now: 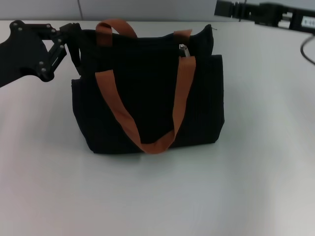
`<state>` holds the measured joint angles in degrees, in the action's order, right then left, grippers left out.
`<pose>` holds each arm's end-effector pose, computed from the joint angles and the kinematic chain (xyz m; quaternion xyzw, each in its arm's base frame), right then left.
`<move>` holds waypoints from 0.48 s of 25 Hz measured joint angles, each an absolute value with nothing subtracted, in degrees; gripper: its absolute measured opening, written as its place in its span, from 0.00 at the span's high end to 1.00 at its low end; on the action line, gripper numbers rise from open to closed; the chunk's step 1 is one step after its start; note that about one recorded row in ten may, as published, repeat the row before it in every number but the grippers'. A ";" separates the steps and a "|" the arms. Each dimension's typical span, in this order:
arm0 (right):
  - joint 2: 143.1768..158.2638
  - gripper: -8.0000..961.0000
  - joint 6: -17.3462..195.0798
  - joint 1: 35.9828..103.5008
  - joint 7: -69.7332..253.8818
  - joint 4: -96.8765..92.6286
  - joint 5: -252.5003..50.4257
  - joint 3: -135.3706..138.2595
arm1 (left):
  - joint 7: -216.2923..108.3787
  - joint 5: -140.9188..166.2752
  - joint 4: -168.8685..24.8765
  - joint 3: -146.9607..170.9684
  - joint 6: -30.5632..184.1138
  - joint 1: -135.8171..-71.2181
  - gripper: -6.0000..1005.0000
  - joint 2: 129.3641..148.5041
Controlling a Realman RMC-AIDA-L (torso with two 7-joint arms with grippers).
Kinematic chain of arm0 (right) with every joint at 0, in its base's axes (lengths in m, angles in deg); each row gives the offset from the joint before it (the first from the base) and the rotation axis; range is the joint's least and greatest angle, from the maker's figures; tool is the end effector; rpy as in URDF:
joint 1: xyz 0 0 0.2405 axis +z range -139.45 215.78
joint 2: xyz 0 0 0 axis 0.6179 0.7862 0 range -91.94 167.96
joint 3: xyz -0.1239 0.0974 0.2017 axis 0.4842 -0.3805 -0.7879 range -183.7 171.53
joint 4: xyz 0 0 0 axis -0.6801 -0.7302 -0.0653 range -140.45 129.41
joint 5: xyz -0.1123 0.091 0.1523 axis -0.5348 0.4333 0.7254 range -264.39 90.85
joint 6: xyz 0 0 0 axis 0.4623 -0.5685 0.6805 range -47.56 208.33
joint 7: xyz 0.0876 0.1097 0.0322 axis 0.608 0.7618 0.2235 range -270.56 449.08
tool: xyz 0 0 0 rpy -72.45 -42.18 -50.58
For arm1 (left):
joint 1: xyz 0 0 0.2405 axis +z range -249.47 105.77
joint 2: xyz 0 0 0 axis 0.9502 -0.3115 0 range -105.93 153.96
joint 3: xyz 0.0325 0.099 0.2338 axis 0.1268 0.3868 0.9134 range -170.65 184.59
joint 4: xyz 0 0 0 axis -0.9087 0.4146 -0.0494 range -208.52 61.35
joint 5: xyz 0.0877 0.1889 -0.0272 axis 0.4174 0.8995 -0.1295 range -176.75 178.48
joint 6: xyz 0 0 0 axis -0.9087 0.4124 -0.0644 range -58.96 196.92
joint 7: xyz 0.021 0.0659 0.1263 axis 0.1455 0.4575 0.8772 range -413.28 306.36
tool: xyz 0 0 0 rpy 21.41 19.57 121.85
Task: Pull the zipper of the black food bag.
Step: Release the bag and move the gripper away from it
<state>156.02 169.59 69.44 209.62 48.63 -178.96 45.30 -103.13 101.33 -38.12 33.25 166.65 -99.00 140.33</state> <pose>0.1722 0.3639 0.0535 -0.8537 0.3577 0.3753 0.0486 -0.2718 0.3253 0.0679 -0.8846 -0.0021 -0.3435 0.3156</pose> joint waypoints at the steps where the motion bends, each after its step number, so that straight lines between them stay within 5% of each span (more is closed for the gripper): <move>1: 155.80 0.83 171.03 69.39 206.56 46.97 -177.69 45.28 | -103.15 101.33 -38.20 33.25 166.62 -99.00 0.92 140.35; 6: 155.70 0.73 182.16 69.20 186.62 39.43 -177.55 46.09 | -103.26 101.38 -38.54 33.25 166.10 -98.87 0.92 140.41; 12: 156.70 0.47 187.19 67.87 171.37 35.55 -185.20 47.65 | -103.30 101.47 -38.60 33.34 165.92 -97.84 0.92 140.64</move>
<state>156.70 187.19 67.87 171.37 35.55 -185.20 47.65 -103.30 101.47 -38.60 33.34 165.92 -97.84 140.64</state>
